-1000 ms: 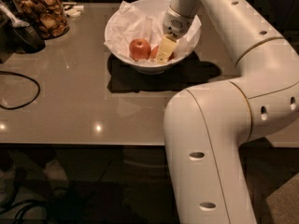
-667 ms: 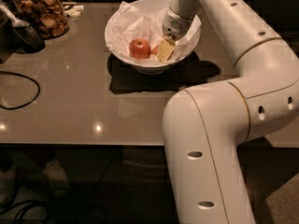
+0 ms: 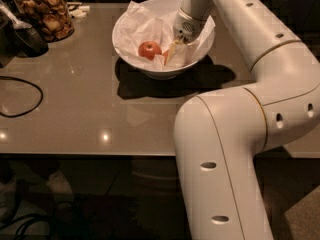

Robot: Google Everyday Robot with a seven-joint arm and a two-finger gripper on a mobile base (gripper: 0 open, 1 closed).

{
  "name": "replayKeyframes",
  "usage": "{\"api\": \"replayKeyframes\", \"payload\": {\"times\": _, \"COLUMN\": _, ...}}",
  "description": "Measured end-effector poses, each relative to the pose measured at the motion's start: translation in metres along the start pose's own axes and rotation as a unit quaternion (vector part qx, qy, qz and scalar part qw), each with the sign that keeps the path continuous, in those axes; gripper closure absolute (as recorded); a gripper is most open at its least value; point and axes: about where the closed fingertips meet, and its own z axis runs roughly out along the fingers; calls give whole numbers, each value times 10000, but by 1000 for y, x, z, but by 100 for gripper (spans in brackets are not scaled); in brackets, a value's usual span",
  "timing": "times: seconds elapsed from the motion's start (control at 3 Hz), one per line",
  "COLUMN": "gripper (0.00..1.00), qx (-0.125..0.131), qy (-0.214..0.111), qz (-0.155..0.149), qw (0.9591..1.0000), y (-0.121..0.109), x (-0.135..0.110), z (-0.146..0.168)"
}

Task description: Pick apple from white bowl

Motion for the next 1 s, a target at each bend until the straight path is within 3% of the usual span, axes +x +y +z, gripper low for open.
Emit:
{"api": "replayKeyframes", "payload": {"times": 0.33, "gripper": 100, "qx": 0, "qy": 0, "qz": 0, "qw": 10000, "y": 0, "x": 0, "z": 0}}
{"api": "replayKeyframes", "payload": {"times": 0.67, "gripper": 100, "qx": 1, "qy": 0, "qz": 0, "qw": 10000, "y": 0, "x": 0, "z": 0}}
{"api": "replayKeyframes", "payload": {"times": 1.0, "gripper": 100, "qx": 297, "qy": -130, "qz": -62, "qw": 9995, "y": -2, "x": -14, "z": -15}}
